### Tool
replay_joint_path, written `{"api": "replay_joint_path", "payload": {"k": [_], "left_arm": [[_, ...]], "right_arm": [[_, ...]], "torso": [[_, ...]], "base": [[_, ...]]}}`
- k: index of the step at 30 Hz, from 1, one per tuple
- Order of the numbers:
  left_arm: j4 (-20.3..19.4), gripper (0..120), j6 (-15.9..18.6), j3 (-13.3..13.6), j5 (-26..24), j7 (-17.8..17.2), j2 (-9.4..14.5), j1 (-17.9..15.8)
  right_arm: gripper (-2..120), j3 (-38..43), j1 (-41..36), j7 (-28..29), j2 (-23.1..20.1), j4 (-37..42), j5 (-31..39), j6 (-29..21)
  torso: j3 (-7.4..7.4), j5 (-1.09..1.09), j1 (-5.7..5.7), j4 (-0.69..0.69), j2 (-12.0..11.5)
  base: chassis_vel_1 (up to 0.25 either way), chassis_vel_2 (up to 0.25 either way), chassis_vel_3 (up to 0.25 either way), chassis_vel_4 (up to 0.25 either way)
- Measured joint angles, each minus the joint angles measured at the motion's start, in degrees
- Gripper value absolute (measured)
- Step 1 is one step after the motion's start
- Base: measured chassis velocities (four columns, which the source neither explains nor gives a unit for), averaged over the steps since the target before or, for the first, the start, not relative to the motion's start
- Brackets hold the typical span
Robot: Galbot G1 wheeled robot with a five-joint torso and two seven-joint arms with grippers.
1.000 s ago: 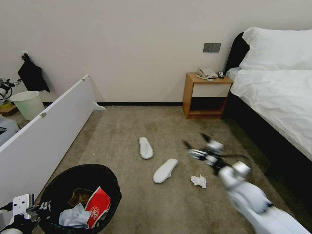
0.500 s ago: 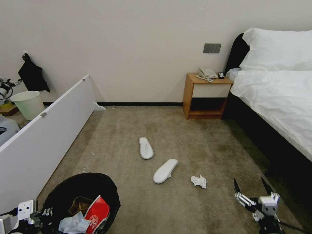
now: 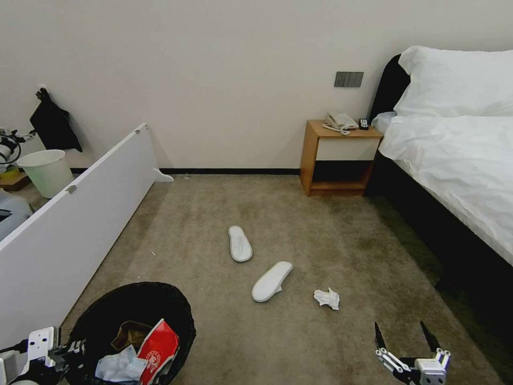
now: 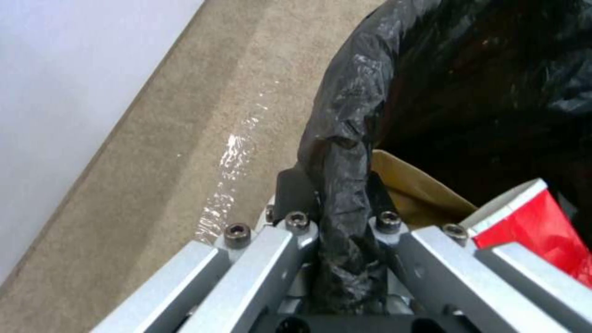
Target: Pick up the trash bin, then pick up the garbage from the floor and place it into the trash bin.
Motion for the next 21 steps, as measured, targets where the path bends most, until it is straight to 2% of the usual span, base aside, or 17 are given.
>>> {"api": "replay_joint_path", "payload": {"k": [7,21], "left_arm": [[-0.1,3,0.0,0.0,0.0,0.0,-0.3,0.0],[-0.3,3,0.0,0.0,0.0,0.0,-0.6,0.3]], "right_arm": [[100,0.3,0.4,-0.7,0.0,-0.7,0.6,0.2],[100,0.0,0.7,-1.2,-0.4,-1.0,0.9,0.4]], "torso": [[0.00,0.00,0.00,0.00,0.0],[0.00,0.00,0.01,-0.01,0.0]], "base": [[0.000,0.000,0.000,0.000],[-0.098,0.097,0.091,-0.106]]}}
